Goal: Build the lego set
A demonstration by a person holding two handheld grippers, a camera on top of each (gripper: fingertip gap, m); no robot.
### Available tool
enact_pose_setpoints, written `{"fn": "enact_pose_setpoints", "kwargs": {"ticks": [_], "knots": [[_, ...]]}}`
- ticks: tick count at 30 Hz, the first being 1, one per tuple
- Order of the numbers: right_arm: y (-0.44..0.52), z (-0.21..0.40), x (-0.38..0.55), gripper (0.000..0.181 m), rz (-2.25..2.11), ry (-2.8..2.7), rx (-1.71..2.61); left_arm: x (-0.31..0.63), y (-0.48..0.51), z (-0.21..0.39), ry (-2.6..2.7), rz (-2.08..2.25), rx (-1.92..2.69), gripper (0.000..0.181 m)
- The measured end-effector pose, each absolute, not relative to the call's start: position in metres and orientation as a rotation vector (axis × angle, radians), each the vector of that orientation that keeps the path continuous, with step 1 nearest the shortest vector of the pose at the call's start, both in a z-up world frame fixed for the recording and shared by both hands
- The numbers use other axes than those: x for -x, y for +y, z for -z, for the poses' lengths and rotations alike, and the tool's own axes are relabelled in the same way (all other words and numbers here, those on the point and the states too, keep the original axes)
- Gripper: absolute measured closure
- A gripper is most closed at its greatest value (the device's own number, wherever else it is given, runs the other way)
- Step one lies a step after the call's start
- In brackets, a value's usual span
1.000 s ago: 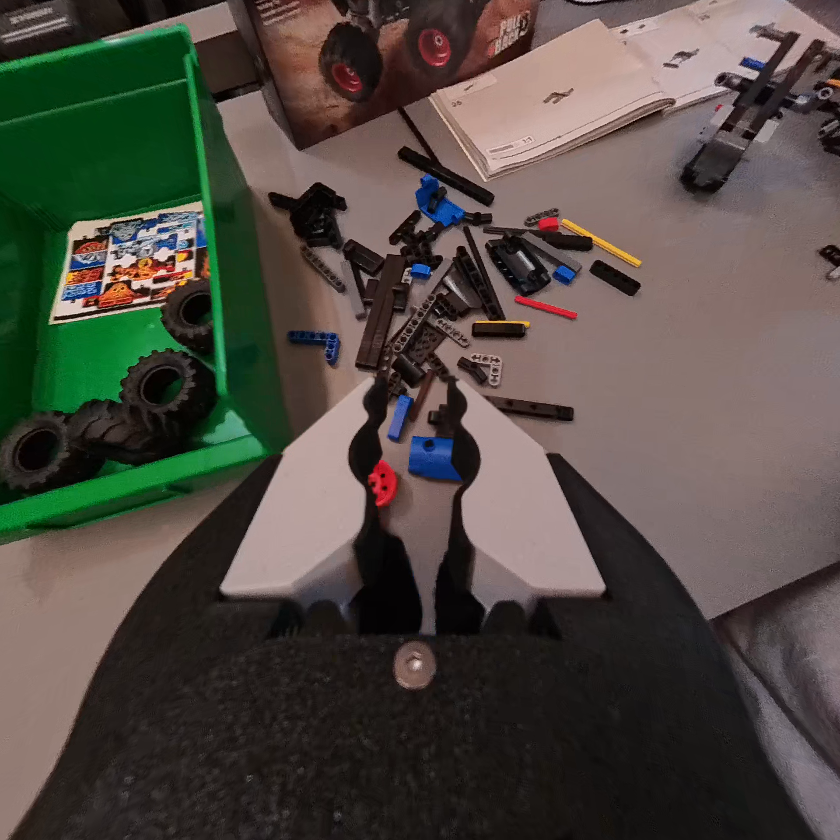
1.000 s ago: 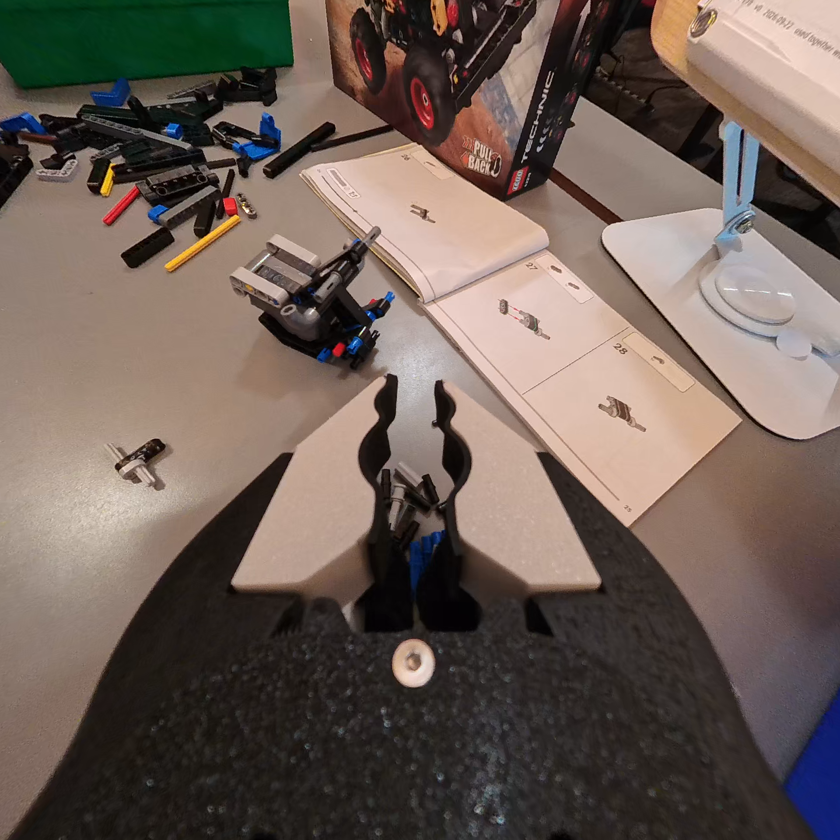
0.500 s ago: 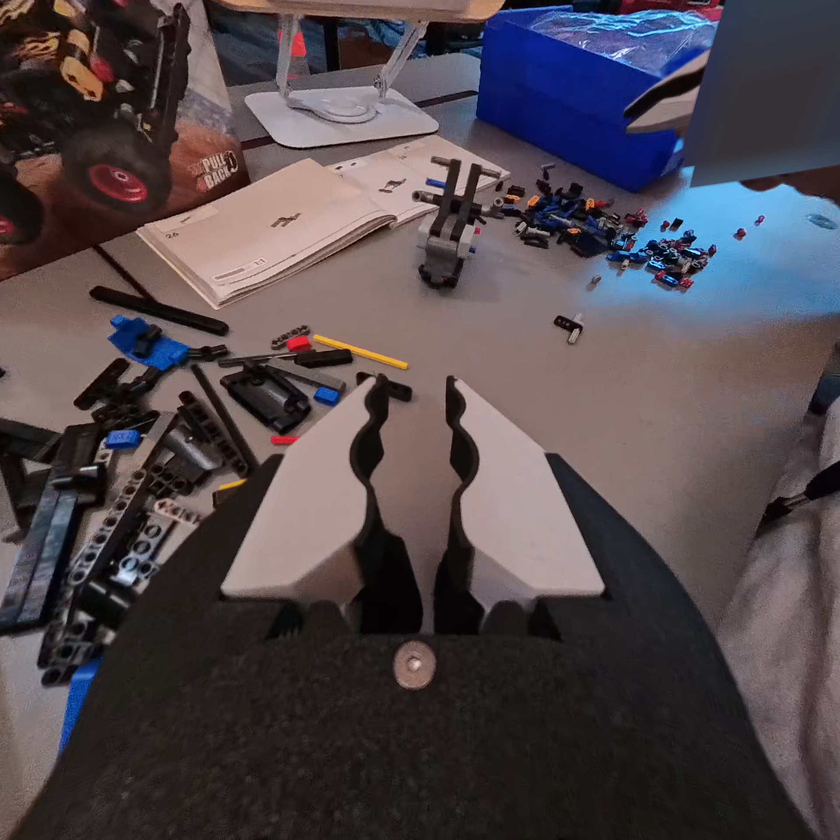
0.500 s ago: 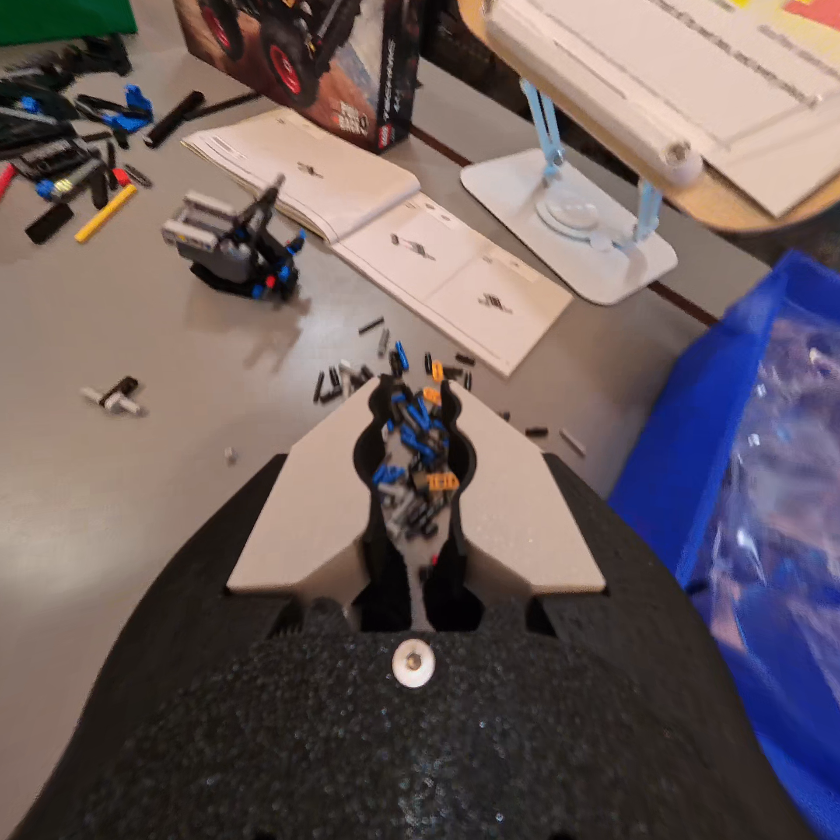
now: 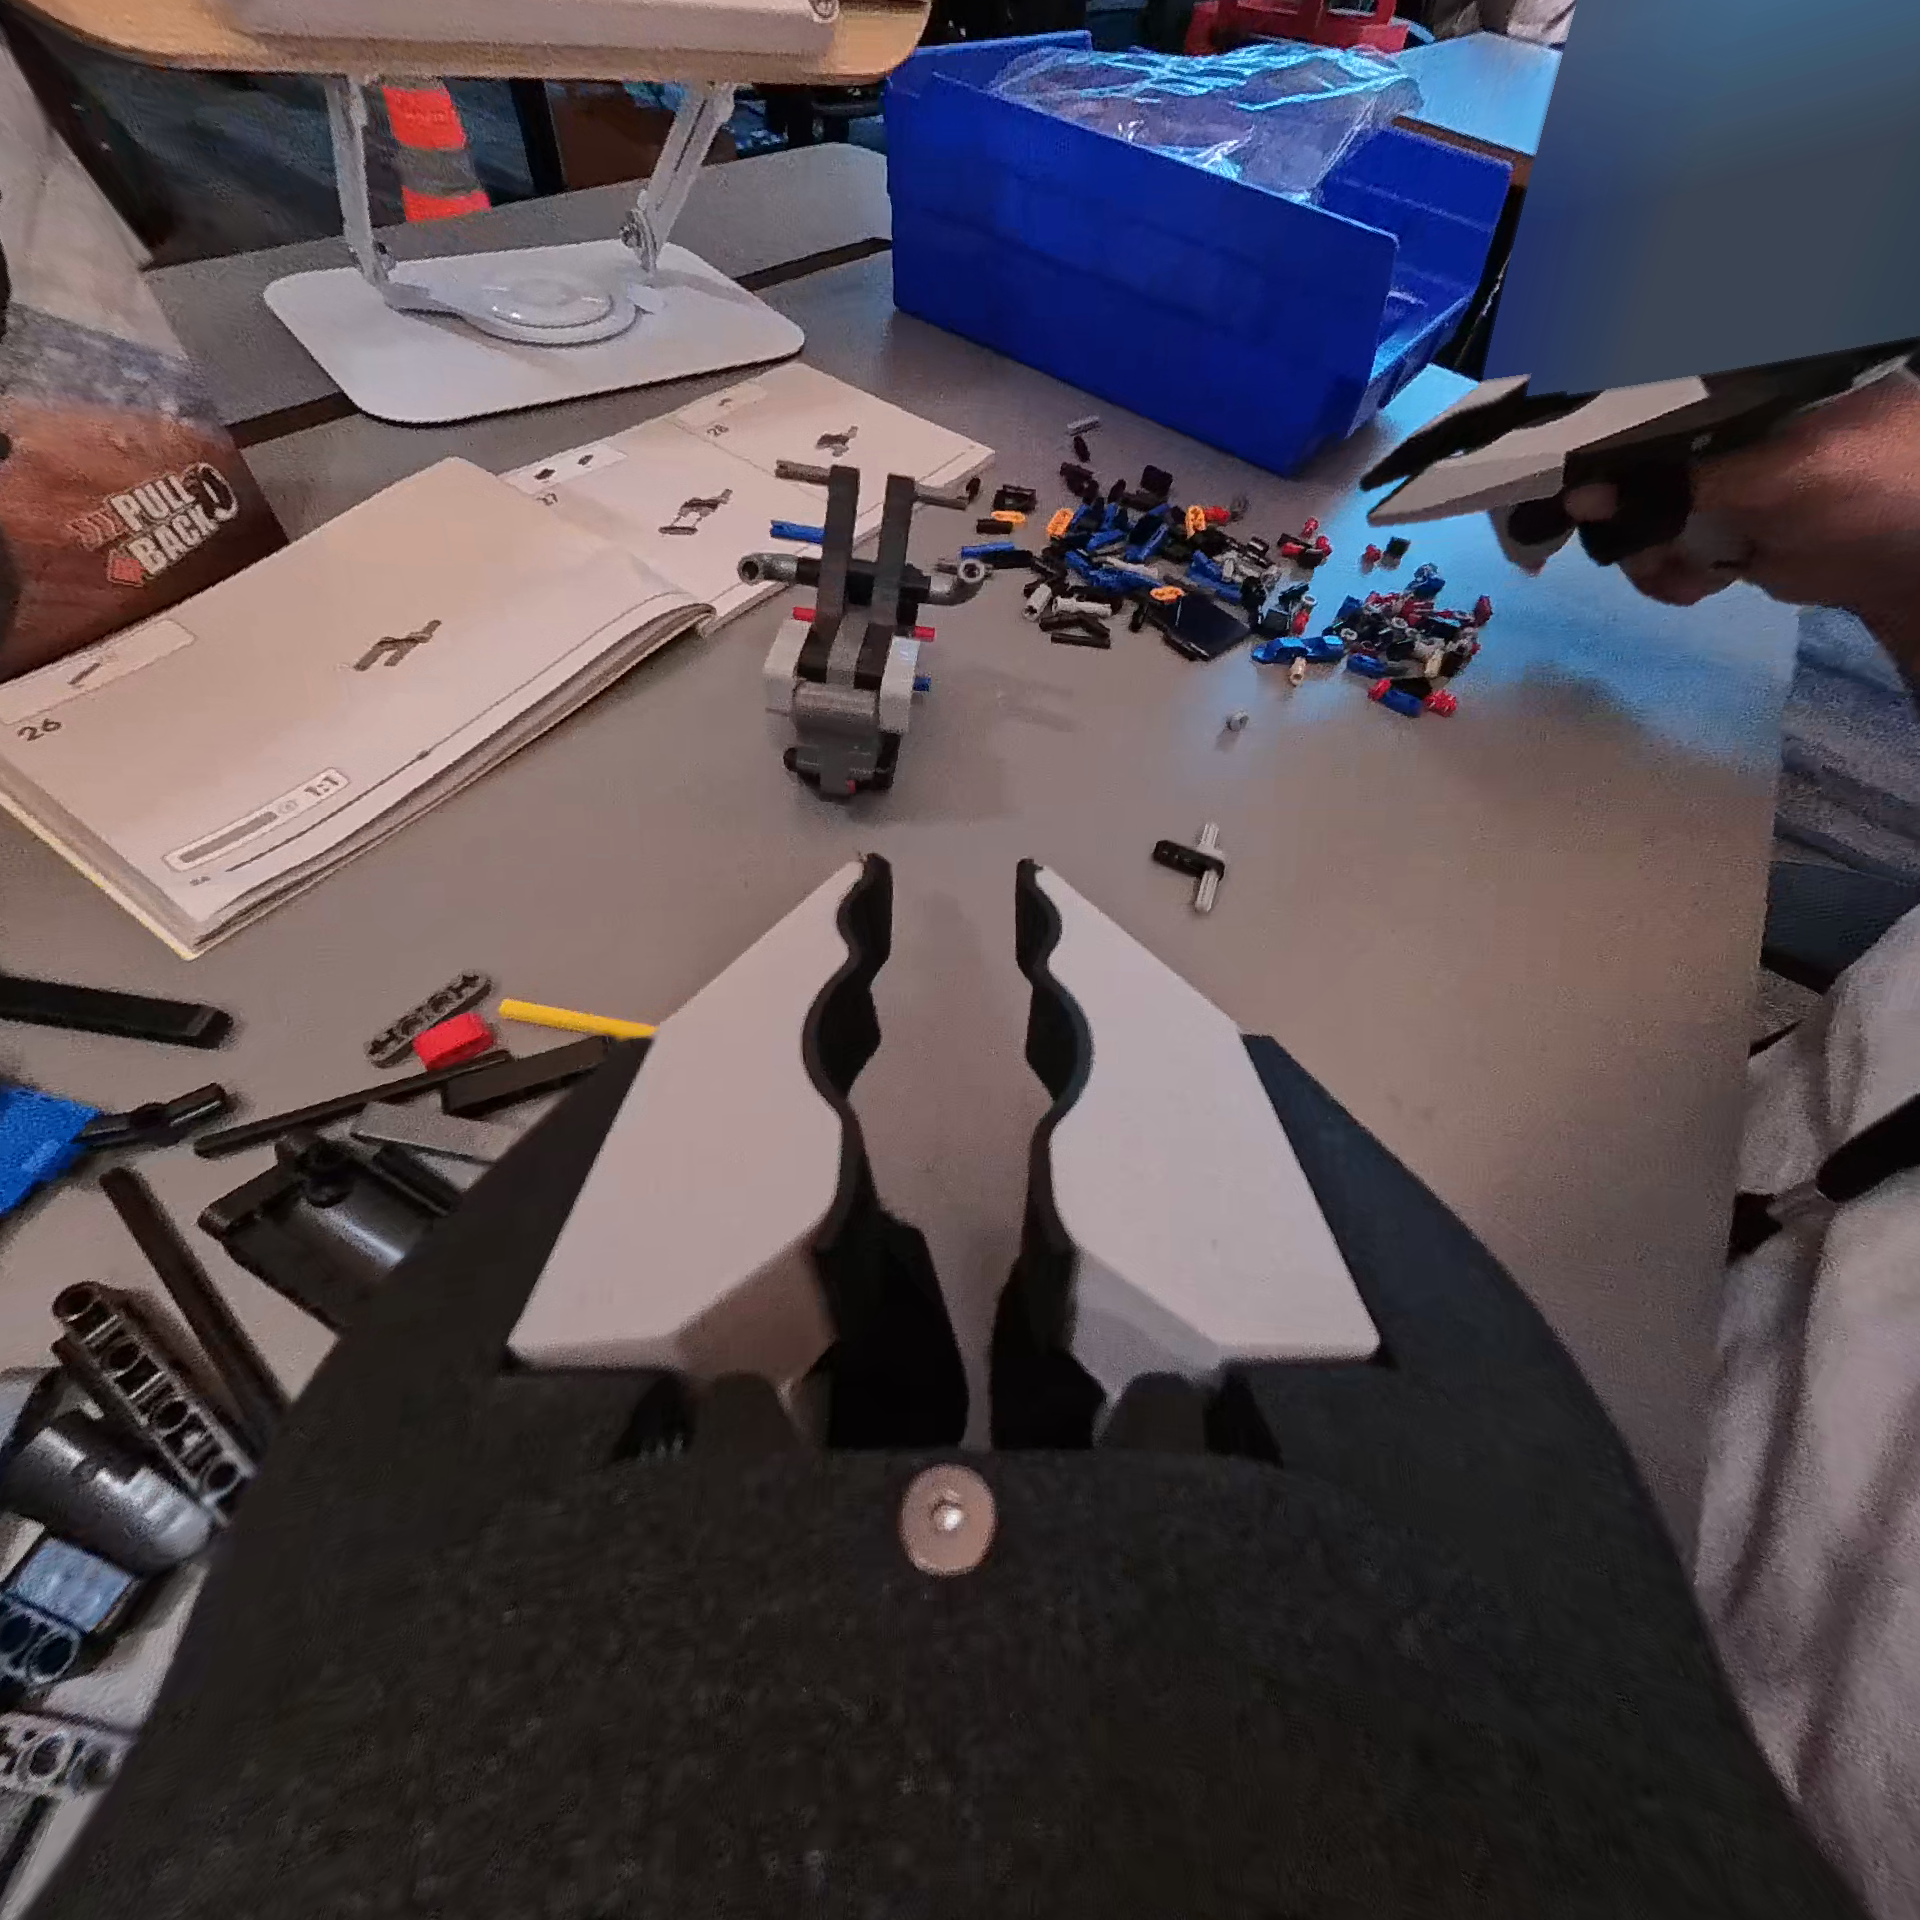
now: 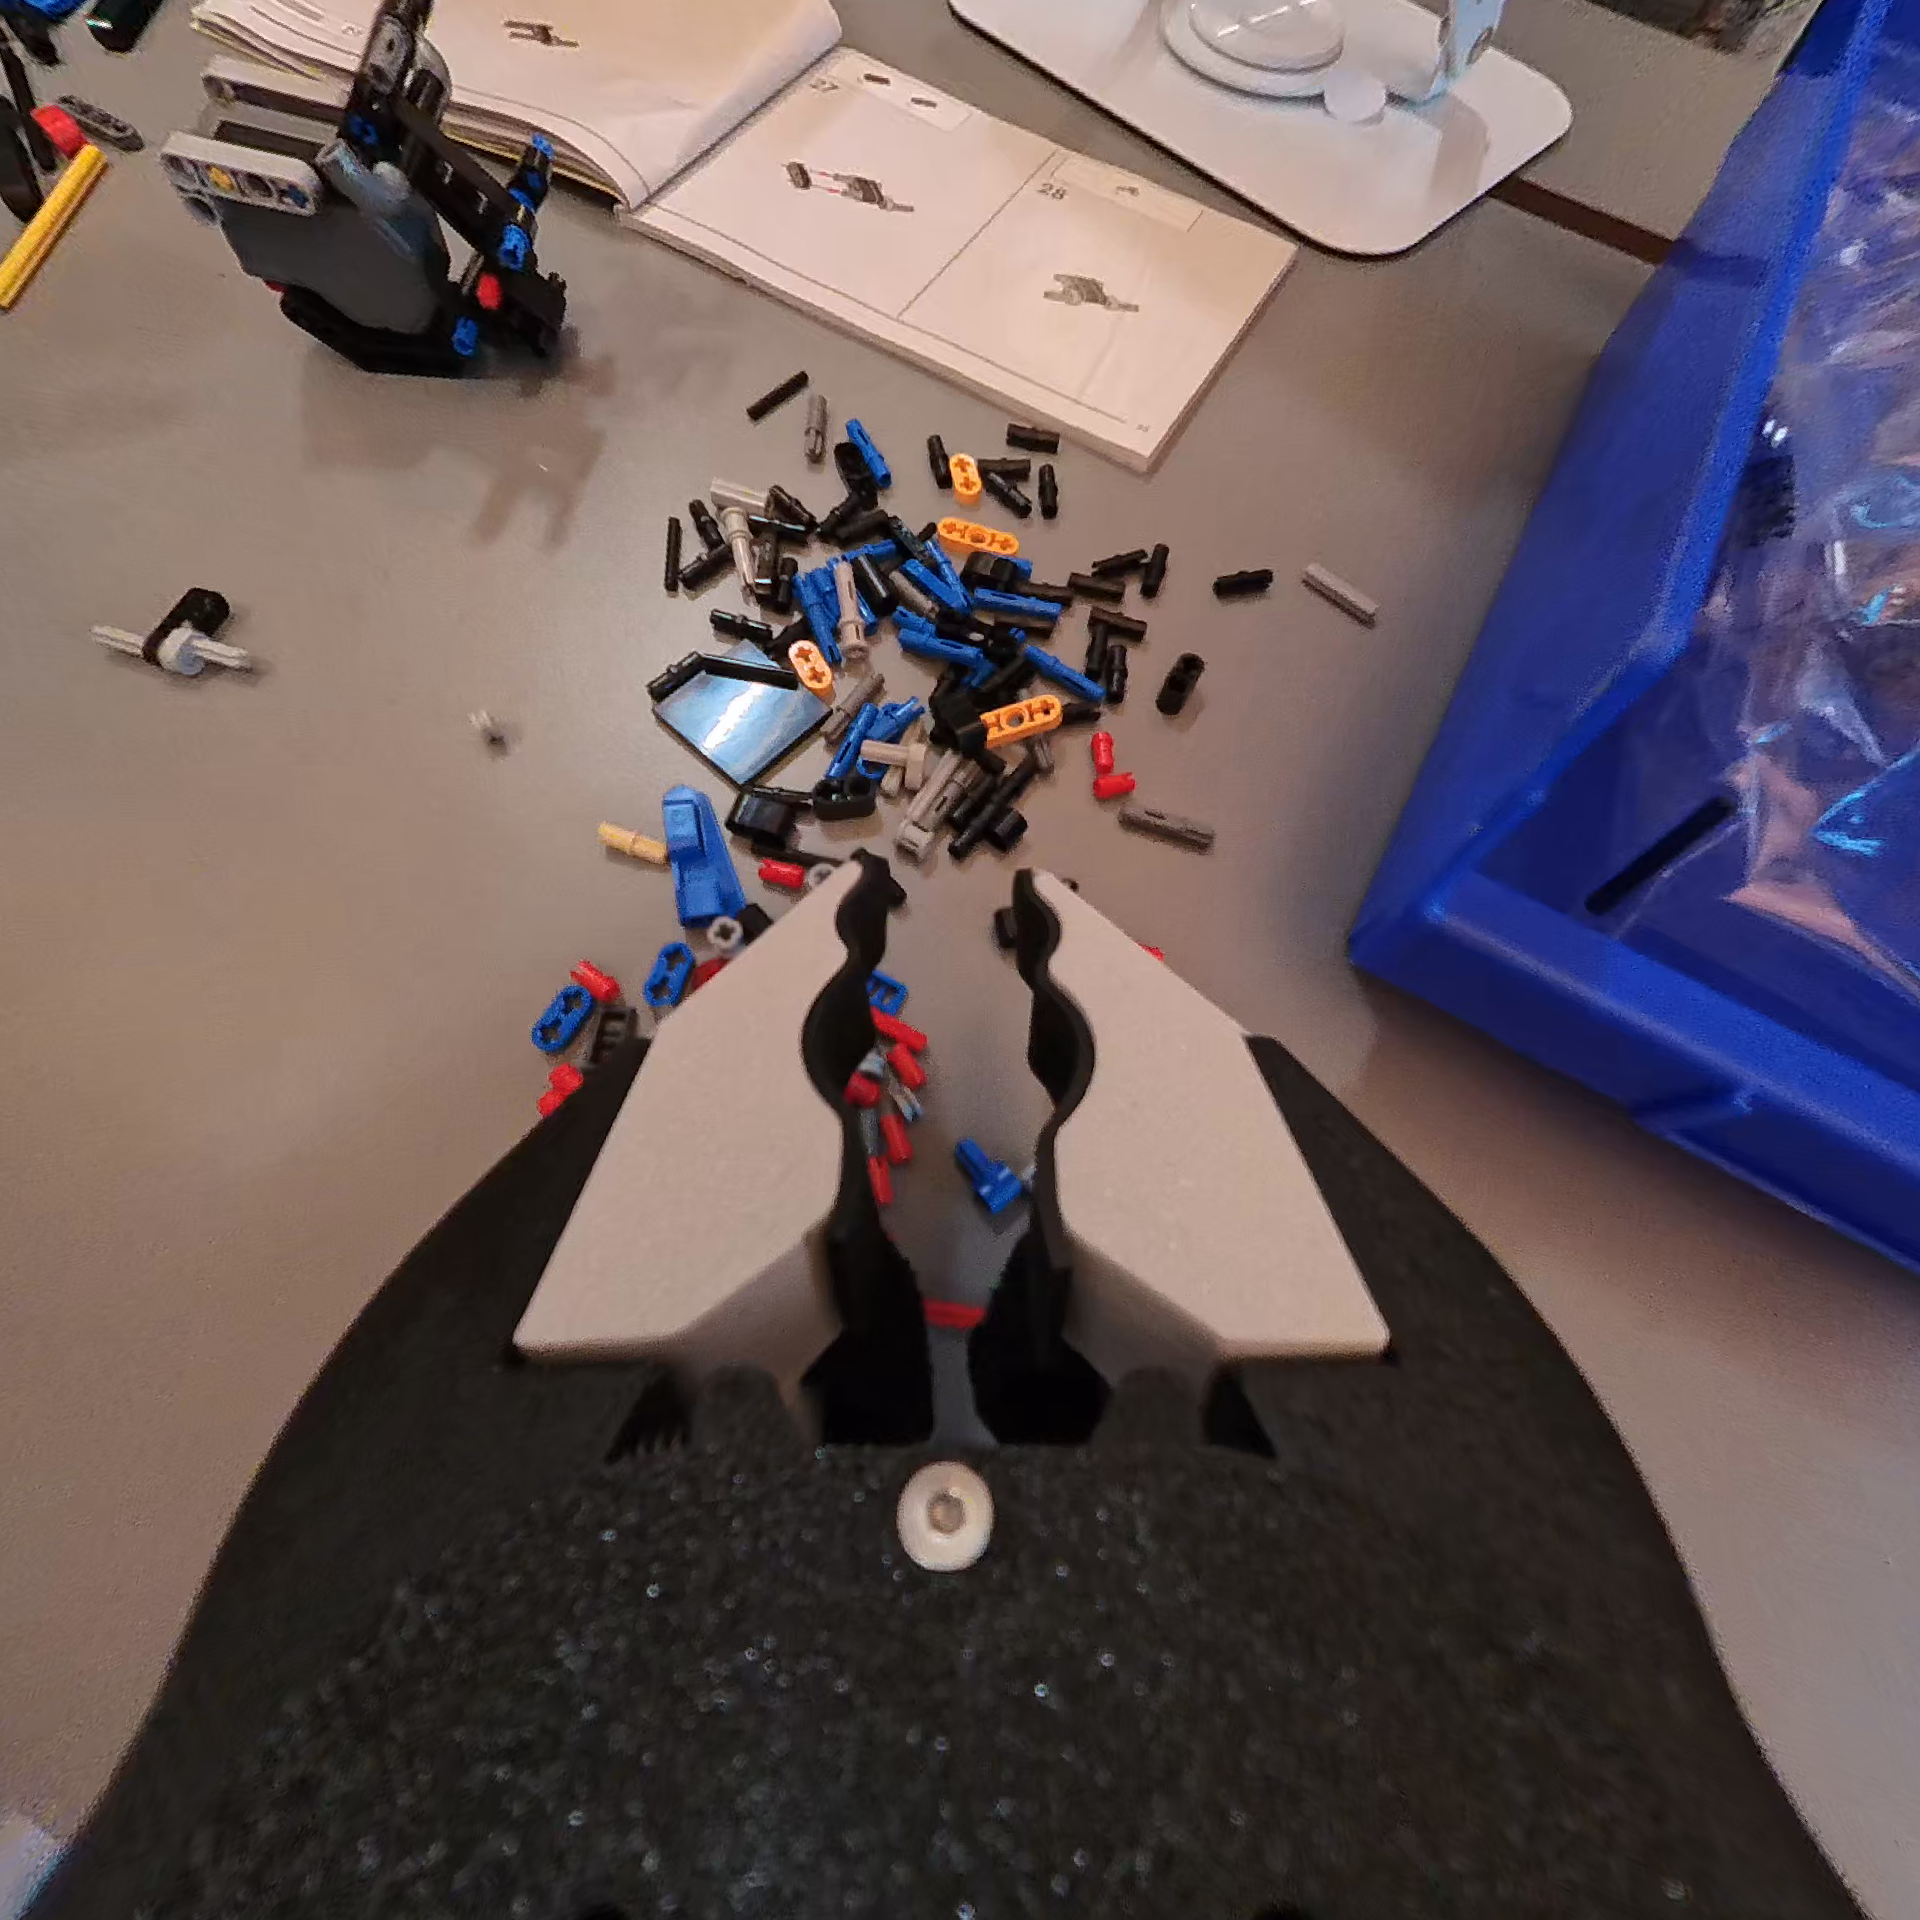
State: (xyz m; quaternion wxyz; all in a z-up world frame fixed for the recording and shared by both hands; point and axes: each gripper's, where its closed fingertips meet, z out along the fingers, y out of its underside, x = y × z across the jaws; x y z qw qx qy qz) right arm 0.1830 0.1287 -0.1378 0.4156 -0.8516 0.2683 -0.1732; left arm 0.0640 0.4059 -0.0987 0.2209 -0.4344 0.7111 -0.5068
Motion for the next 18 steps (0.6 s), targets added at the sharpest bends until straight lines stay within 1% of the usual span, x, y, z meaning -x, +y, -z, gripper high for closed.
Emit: {"fn": "enact_pose_setpoints", "kwargs": {"ticks": [1, 8, 11, 16, 18], "knots": [[0.133, 0.140, -0.184, 0.158, 0.424, 0.674, 2.141, -0.065, 0.403, 0.099, 1.973, 1.401, 1.192, 0.160], [0.161, 0.153, -0.188, 0.166, 0.355, 0.582, 2.233, -0.068, 0.402, 0.102, 1.986, 1.392, 1.202, 0.160], [0.163, 0.157, -0.195, 0.168, 0.373, 0.560, 2.260, -0.069, 0.408, 0.104, 1.978, 1.385, 1.224, 0.160], [0.167, 0.167, -0.198, 0.169, 0.273, 0.585, 2.297, -0.071, 0.413, 0.106, 1.966, 1.405, 1.251, 0.160], [0.169, 0.168, -0.199, 0.173, 0.292, 0.569, 2.300, -0.072, 0.413, 0.106, 1.966, 1.409, 1.255, 0.160]]}}
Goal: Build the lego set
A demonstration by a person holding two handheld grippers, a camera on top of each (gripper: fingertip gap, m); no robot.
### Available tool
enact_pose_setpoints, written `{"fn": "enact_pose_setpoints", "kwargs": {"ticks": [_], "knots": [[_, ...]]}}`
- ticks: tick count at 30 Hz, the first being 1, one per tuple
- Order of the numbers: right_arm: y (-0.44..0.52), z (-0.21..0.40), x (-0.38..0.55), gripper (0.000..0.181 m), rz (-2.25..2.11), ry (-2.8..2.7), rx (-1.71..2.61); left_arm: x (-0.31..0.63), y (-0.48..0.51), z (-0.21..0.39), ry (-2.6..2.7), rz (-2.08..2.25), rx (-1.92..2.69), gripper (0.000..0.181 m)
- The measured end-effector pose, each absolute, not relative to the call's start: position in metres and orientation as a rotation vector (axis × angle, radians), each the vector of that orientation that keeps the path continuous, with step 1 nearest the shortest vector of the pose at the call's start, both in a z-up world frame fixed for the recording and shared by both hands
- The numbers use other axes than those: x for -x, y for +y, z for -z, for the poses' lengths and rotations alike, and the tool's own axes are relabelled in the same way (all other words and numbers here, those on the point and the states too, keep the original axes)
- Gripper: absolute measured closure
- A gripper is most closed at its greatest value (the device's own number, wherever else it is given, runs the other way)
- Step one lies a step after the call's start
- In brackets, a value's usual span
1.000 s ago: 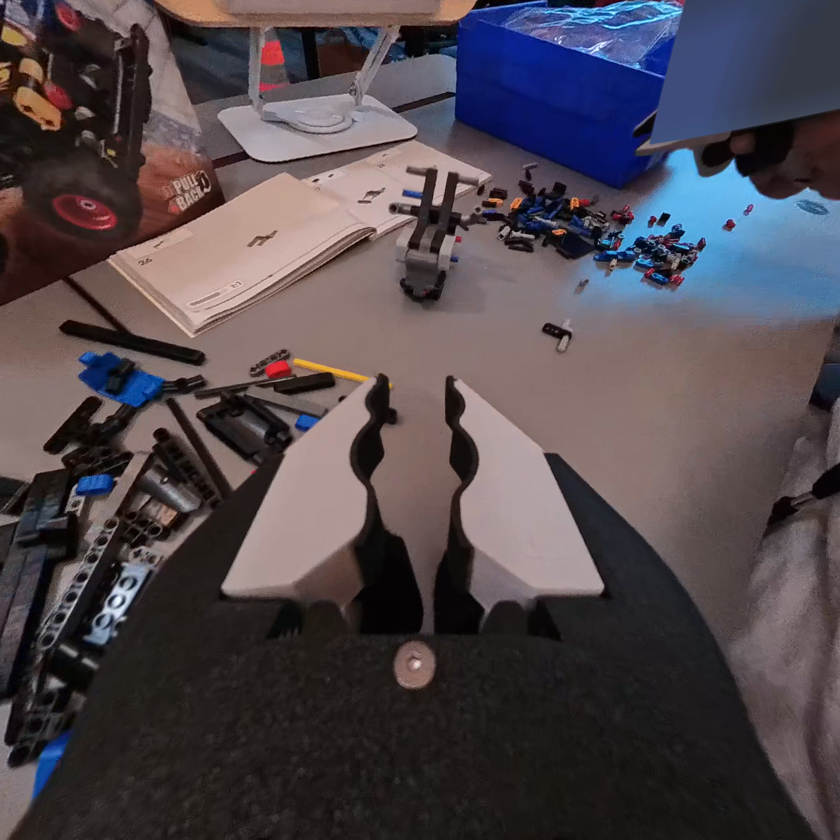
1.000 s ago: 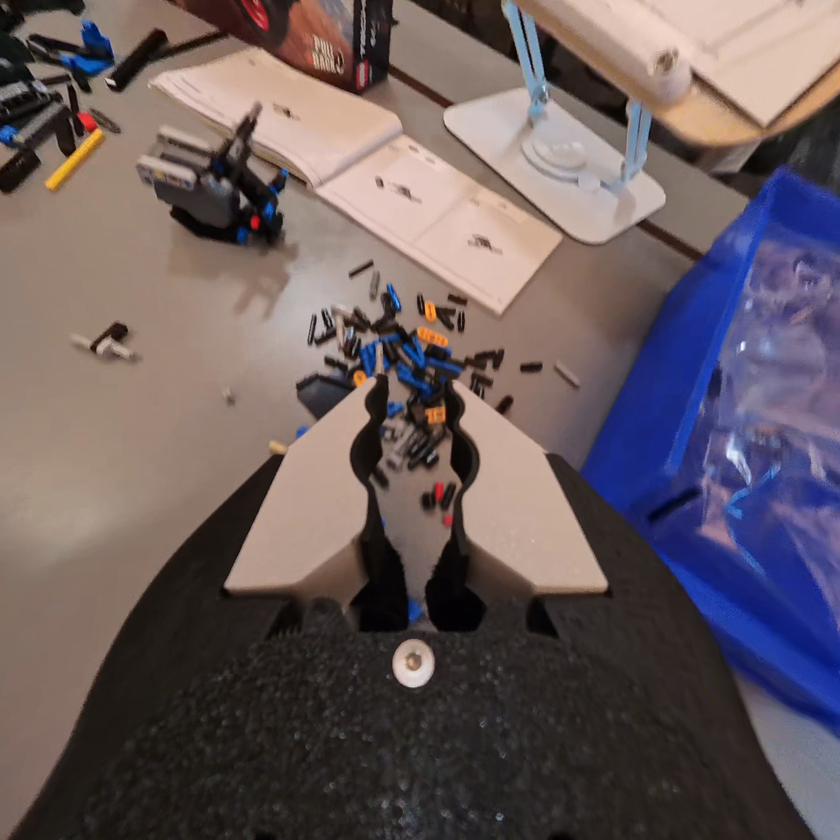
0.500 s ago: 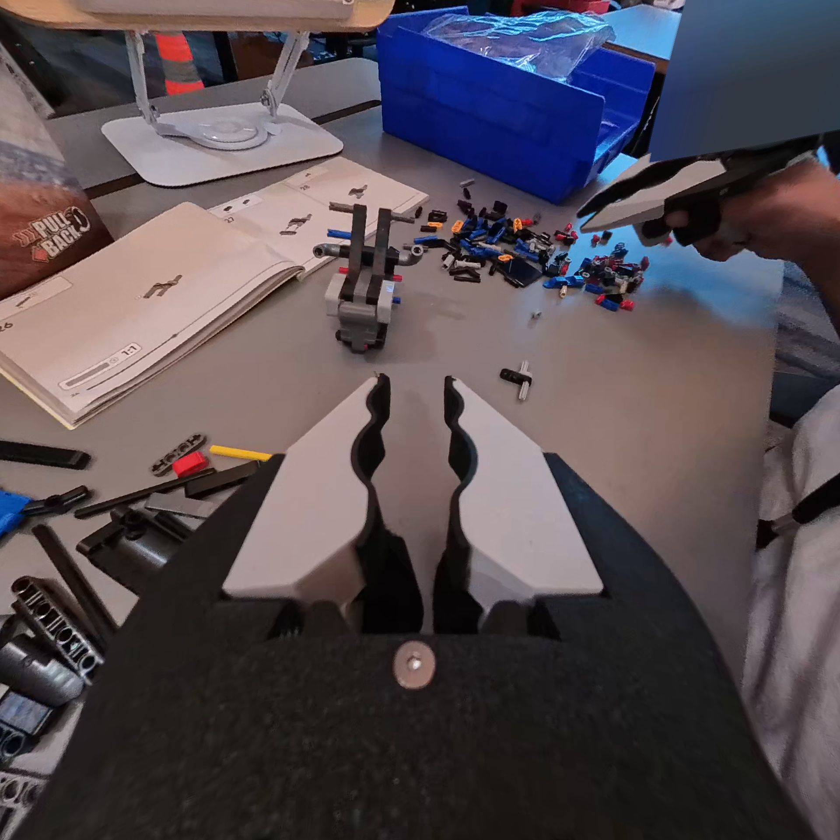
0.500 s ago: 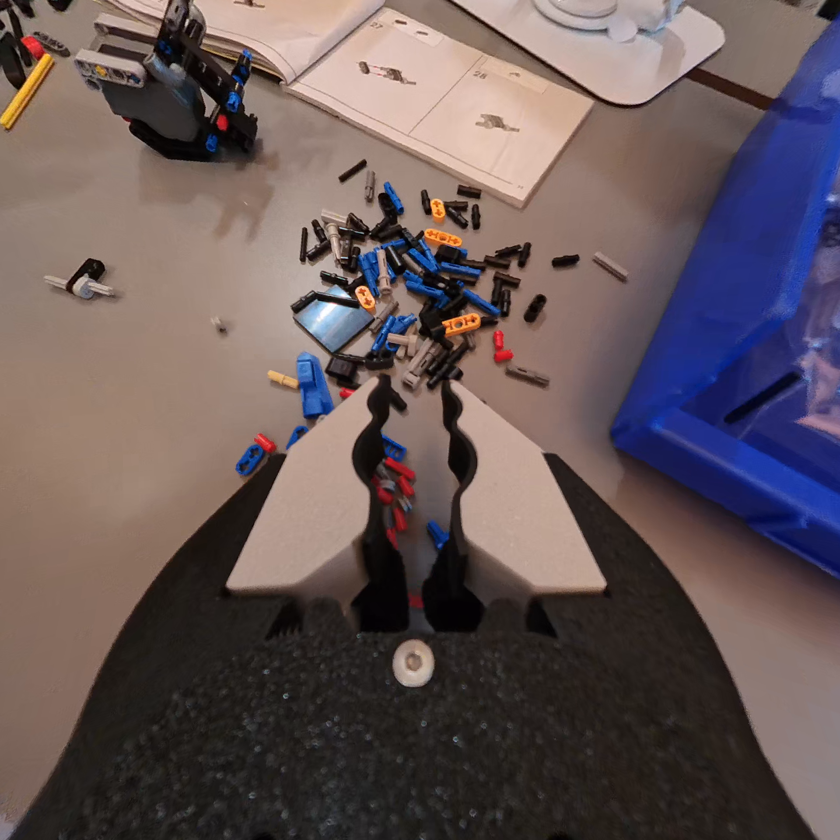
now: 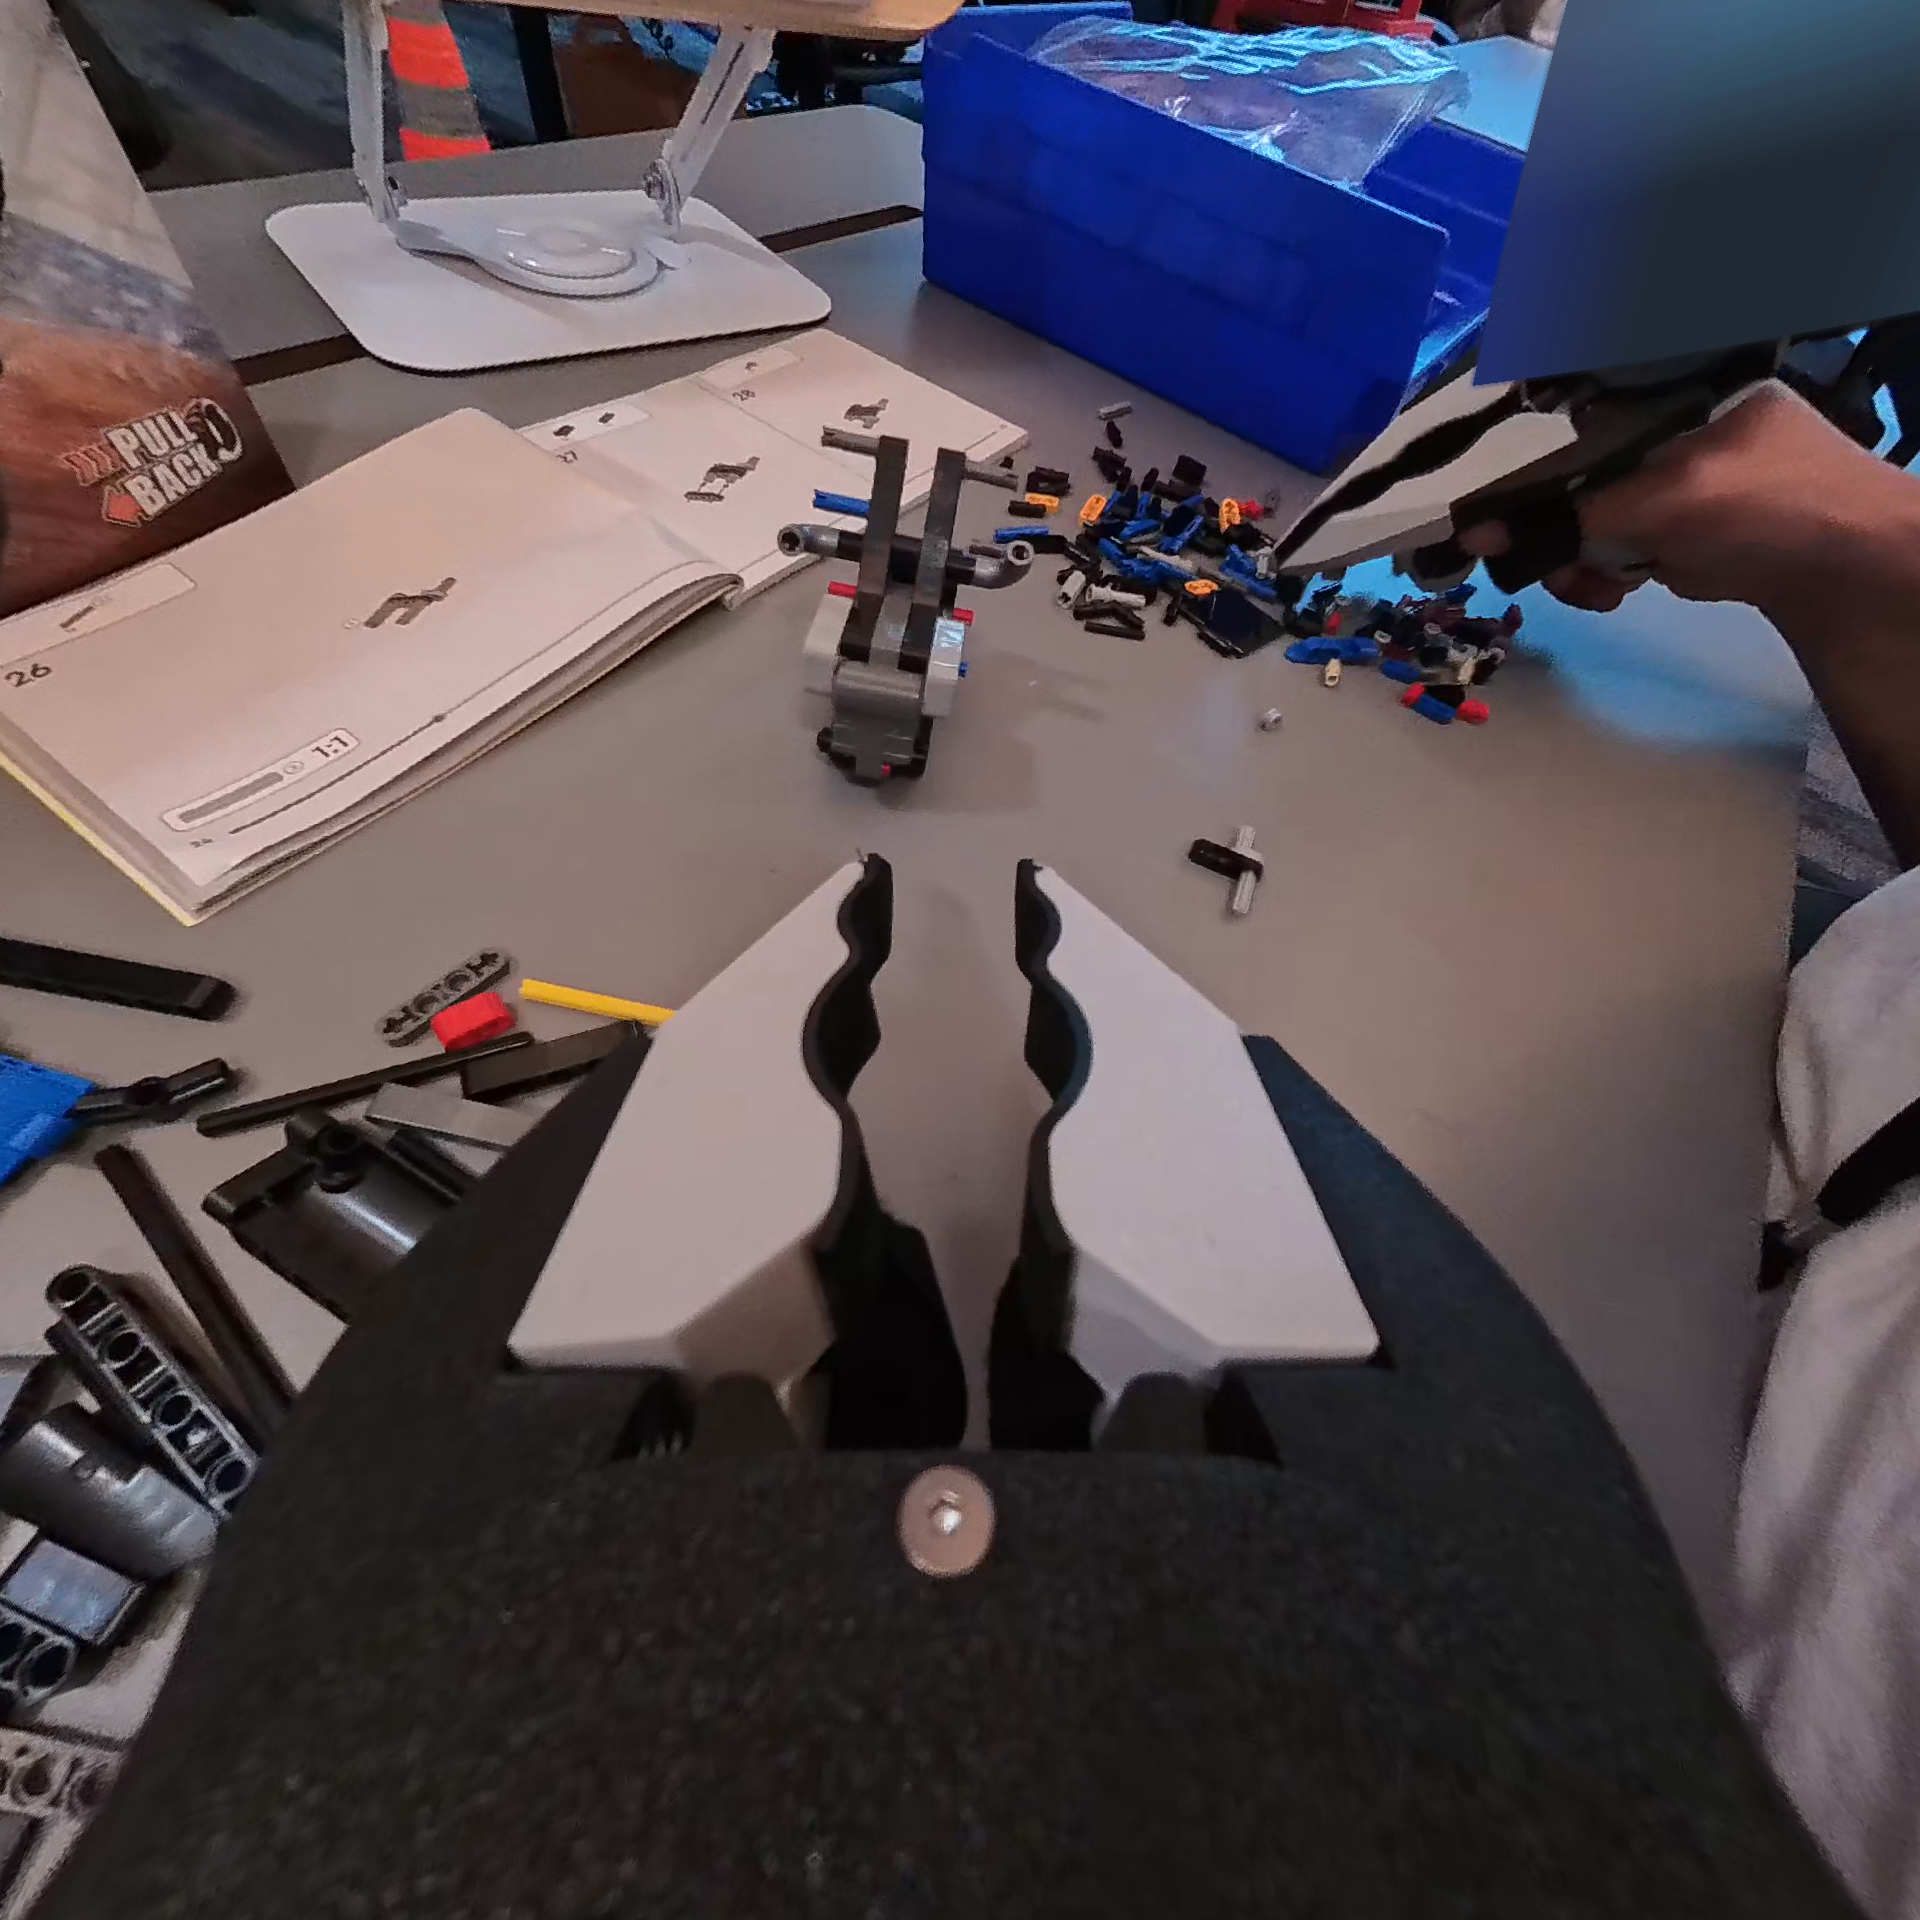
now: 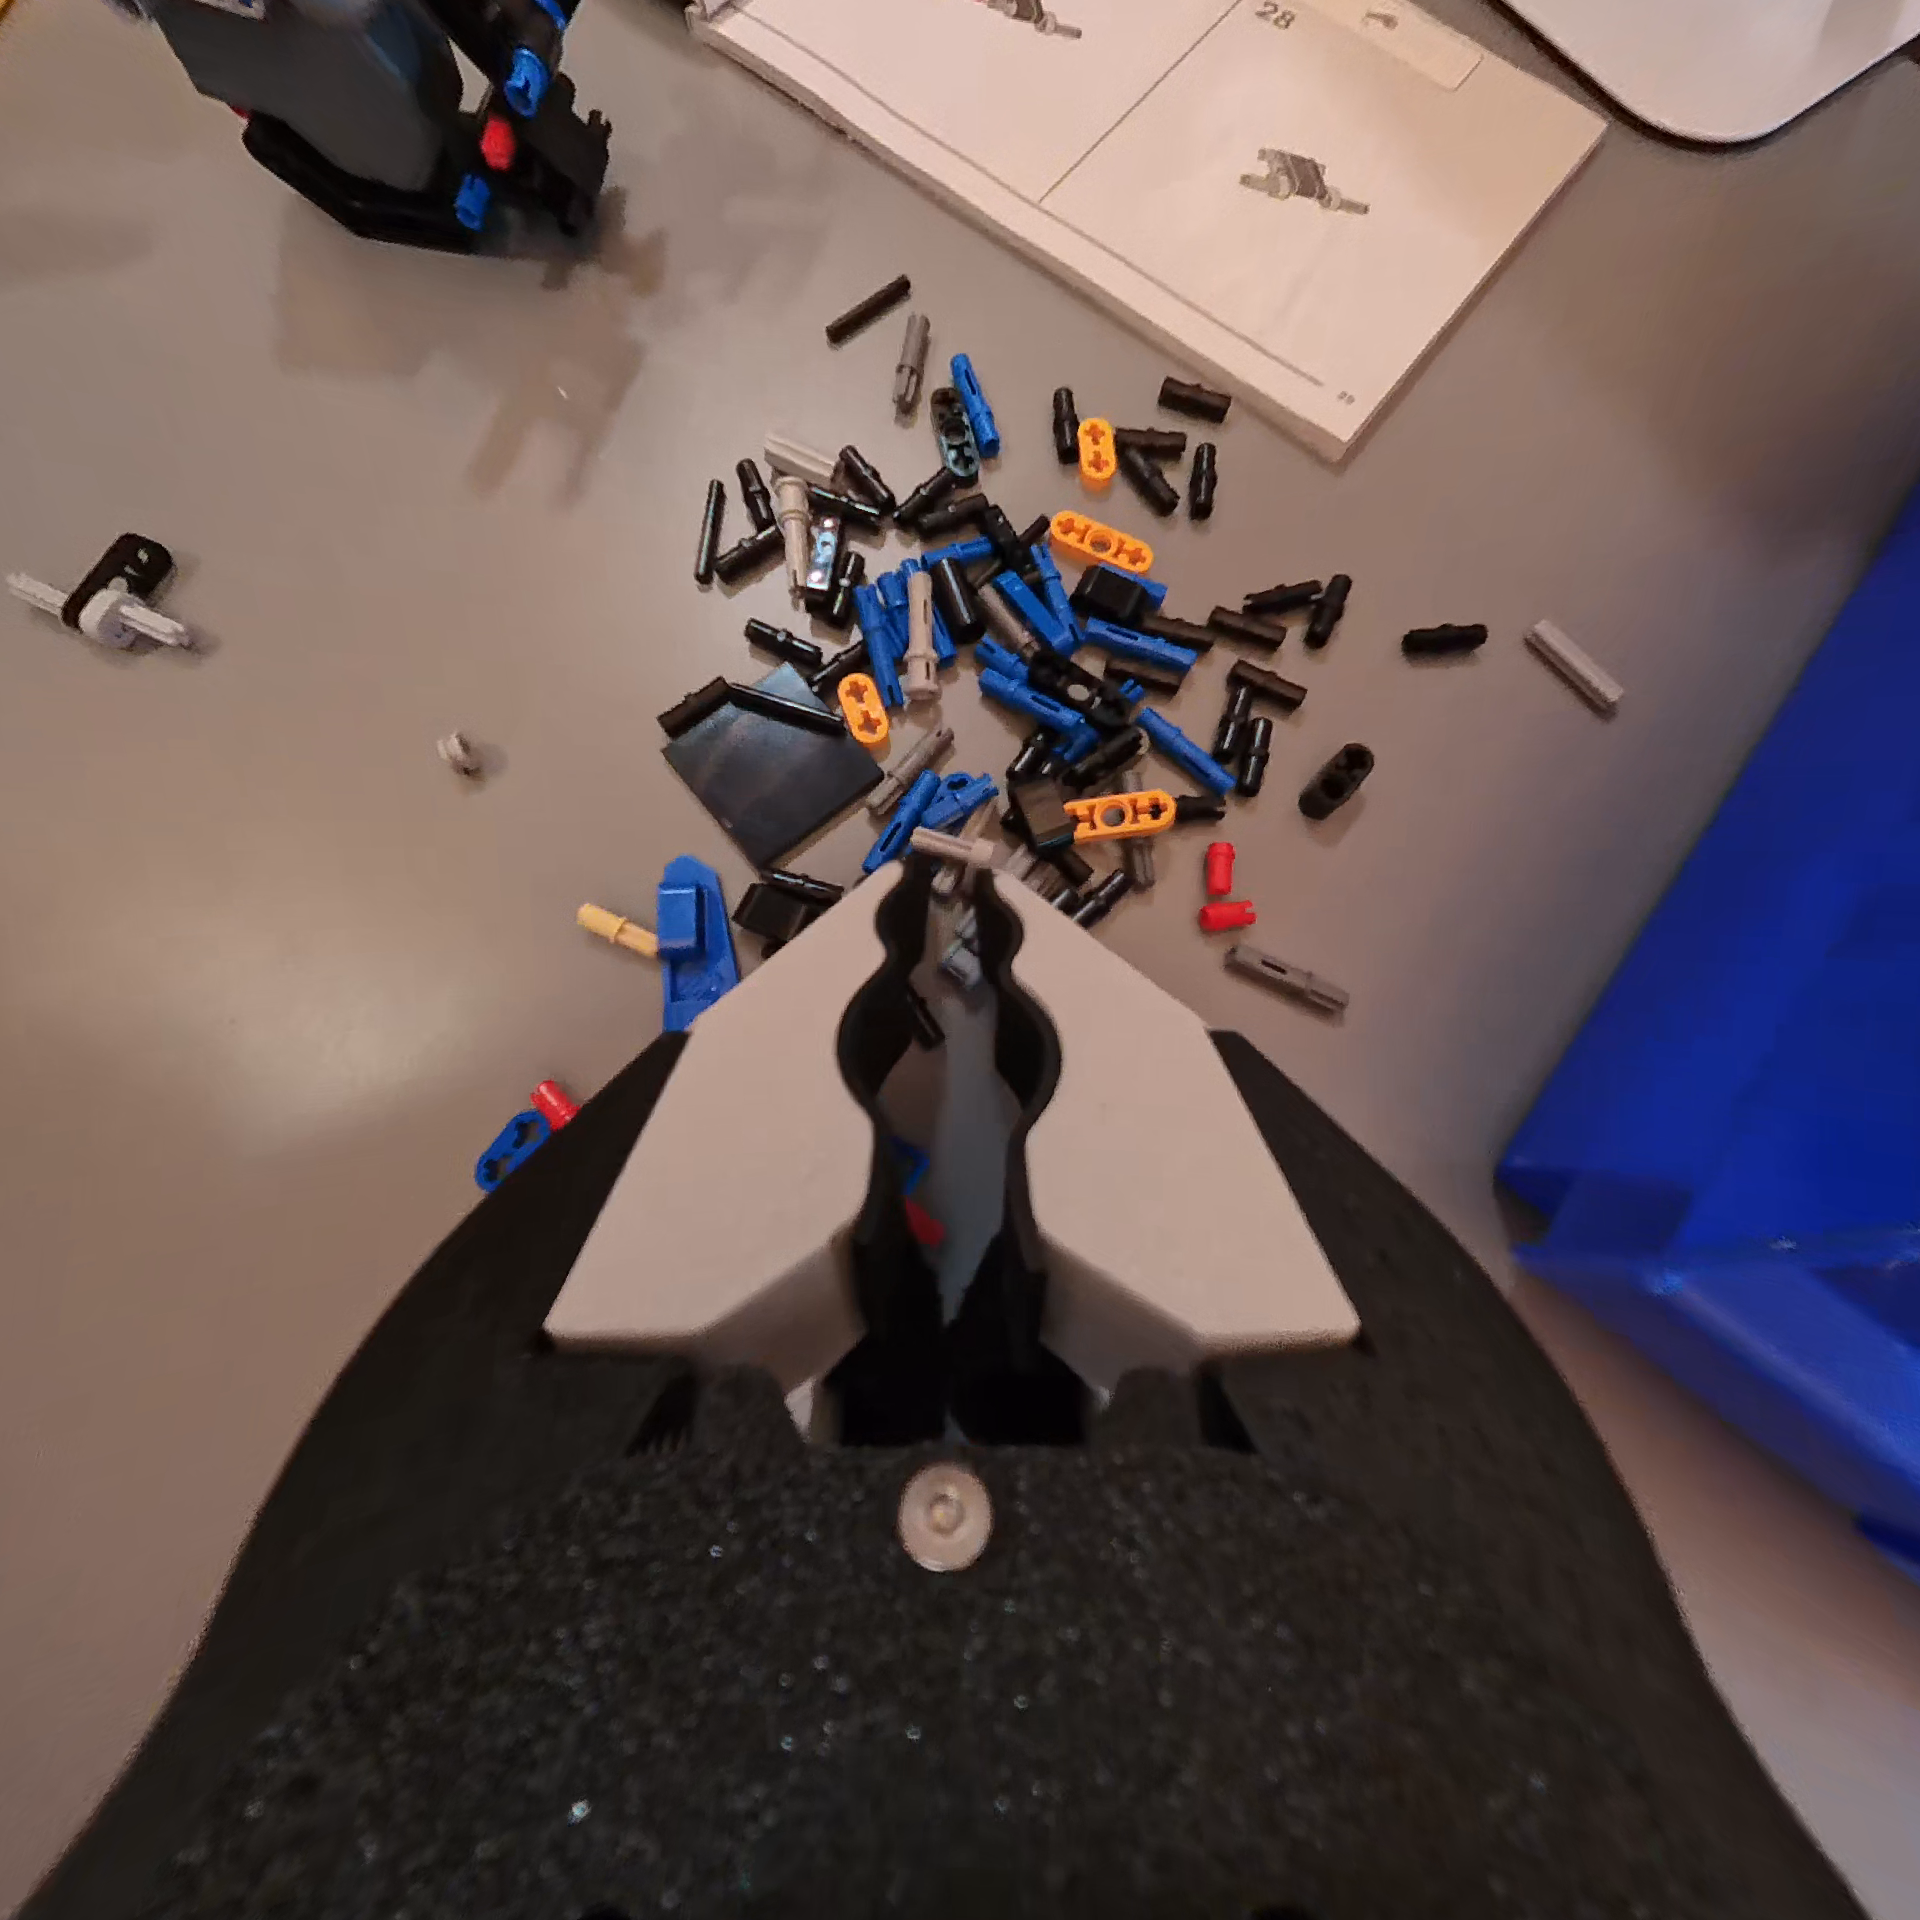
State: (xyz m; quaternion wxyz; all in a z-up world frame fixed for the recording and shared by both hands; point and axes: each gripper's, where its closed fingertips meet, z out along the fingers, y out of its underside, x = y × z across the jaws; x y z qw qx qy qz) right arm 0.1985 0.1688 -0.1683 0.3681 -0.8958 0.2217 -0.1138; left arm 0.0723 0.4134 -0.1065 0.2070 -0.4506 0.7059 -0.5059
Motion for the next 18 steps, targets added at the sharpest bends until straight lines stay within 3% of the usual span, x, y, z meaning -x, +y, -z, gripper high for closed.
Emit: {"fn": "enact_pose_setpoints", "kwargs": {"ticks": [18], "knots": [[0.163, 0.166, -0.201, 0.174, 0.354, 0.506, 2.361, -0.078, 0.414, 0.111, 1.983, 1.418, 1.249, 0.160]]}}
